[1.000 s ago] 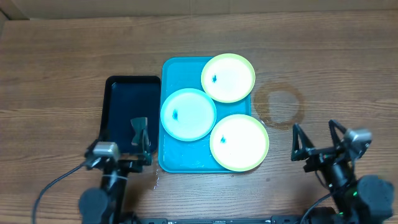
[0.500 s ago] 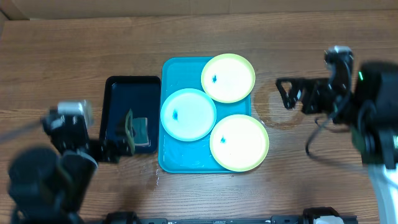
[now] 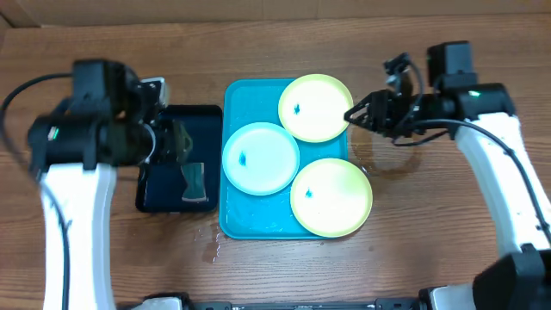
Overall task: Clean dirty plates on tray and stack at the side
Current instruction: 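Move the right gripper to the white plate's rim and left gripper toward the sponge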
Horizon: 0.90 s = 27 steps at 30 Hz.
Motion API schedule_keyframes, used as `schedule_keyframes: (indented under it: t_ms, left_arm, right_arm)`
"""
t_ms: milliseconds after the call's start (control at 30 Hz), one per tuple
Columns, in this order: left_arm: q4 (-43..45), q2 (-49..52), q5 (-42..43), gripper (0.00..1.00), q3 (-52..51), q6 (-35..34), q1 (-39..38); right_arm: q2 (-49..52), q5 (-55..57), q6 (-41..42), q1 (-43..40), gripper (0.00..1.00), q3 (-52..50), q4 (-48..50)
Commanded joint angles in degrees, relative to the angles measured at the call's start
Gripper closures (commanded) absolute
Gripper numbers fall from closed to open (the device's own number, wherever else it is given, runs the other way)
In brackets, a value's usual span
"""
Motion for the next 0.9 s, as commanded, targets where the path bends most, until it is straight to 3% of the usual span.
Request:
schedule_keyframes:
  t_ms: [0,133,200,300,433,500,633,867]
  left_arm:
    - [-0.3,4.8,1.1,0.96,0.5,1.2,-0.8]
    - [0.1,9.6,1.0,0.96,0.1,0.9,-1.2]
    - [0.3,11.0,0.4,0.96,-0.4,0.9,-1.2]
    - [0.5,12.5,-3.0,0.83,-1.2,-0.4,-1.2]
    - [1.7,13.7,-4.6,0.56,-3.1,-2.0,-1.2]
    - [3.2,13.7,-4.6,0.49,-4.5,-2.0,-1.2]
    - [6.0,13.7,-4.6,0.47,-7.4,-2.0,-1.2]
    - [9.9,13.8,-4.7,0.47,-10.2,-2.1,-1.1]
  right_arm:
    - [1.8,12.0,4.5,5.7,0.73,-0.3,0.8]
    - [5.6,25.7,11.9,12.4,0.64,-0.3,2.2]
    - [7.6,27.1,12.7,14.9,0.54,-0.3,3.8]
    - [11.2,27.5,12.9,18.3,0.45,-0.3,6.7]
    - [15.8,29.5,12.9,21.1,0.45,-0.3,10.8]
    - [17.6,30.3,13.0,21.5,0.46,-0.3,12.3]
    - [20.3,30.3,15.2,21.5,0.48,-0.3,13.8]
    - [23.7,30.3,15.5,21.6,0.61,-0.3,15.6]
